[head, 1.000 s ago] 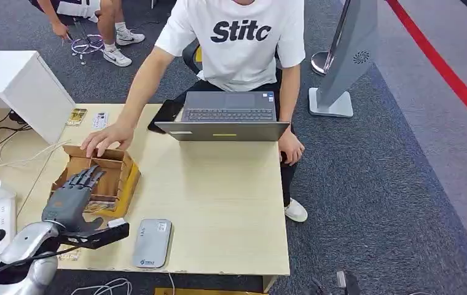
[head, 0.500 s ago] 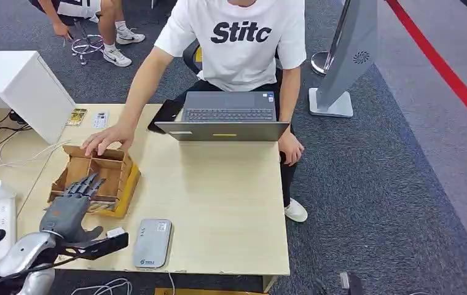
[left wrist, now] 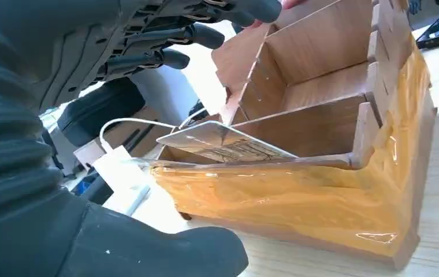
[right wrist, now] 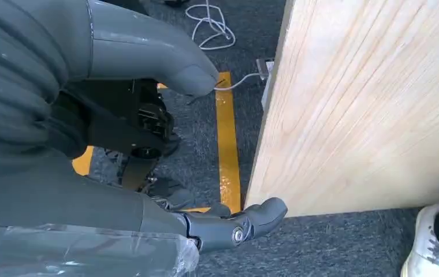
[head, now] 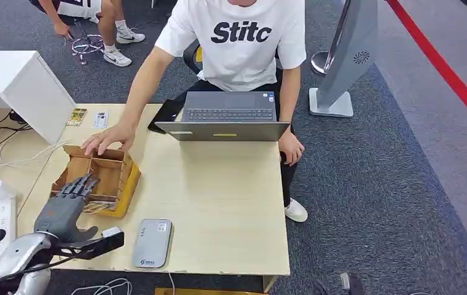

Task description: Pass the card to the sensor for recognition and then transmit it.

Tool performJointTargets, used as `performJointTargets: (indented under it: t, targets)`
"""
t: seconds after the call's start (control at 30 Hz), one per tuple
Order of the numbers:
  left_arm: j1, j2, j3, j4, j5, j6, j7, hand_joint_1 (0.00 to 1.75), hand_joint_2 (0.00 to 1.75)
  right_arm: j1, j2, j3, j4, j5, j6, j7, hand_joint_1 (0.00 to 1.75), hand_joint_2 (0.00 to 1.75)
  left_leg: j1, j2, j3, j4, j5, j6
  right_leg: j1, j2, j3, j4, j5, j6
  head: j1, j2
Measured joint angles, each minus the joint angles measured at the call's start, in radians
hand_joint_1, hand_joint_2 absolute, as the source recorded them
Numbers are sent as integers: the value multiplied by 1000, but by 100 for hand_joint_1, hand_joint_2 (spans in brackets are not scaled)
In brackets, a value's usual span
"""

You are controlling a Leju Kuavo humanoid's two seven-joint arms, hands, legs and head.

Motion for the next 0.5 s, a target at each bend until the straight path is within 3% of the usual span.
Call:
performJointTargets:
  t: [0.17,0.5]
  targets:
    - [-10,-9,24,1,-37,8,28,0,175,0,0,-4,-3,13,10,7,0,175,0,0,0,0,0,0,0,0,0,0,0,0,0,0]
    - [-56,-20,62,37,-58,24,26,0,175,0,0,-5,-4,16,16,8,0,175,0,0,0,0,0,0,0,0,0,0,0,0,0,0]
